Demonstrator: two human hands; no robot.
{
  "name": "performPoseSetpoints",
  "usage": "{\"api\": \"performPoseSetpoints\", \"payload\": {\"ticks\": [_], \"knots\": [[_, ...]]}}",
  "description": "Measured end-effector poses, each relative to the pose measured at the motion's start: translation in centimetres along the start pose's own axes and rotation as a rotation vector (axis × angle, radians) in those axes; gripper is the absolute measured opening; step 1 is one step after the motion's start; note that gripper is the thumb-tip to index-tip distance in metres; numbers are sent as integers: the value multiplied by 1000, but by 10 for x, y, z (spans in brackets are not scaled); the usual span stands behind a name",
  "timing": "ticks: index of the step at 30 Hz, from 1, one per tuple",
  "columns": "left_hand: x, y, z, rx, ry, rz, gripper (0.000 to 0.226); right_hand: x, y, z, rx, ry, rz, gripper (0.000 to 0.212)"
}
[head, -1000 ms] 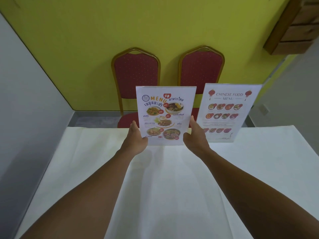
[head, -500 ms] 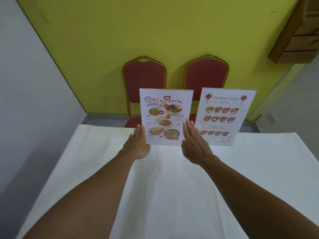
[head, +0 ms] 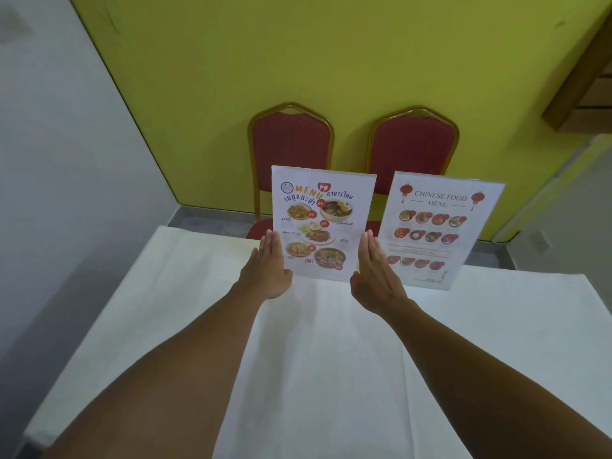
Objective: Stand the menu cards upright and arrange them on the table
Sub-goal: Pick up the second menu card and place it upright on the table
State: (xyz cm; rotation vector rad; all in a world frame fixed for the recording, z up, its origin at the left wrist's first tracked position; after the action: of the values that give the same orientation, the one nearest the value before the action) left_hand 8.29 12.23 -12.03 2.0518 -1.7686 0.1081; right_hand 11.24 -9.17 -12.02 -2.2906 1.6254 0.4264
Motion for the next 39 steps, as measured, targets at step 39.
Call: {"api": "performPoseSetpoints", "payload": {"ticks": [39], "knots": [[-235, -46, -112, 250, 518, -230, 69, -210, -106, 105, 67, -835, 279, 78]]}}
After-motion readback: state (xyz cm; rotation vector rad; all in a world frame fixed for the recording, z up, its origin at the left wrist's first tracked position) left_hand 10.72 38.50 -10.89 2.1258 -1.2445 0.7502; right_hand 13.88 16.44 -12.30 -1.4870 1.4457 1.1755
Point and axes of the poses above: each hand's wrist, its own y-axis away from the middle knuckle, its own z-axis out of the palm, x = y × z, the point moved 8 cm from there along -y, towards the middle knuckle, and after that the axes turned 1 degree about -y, right-handed, at the moved point
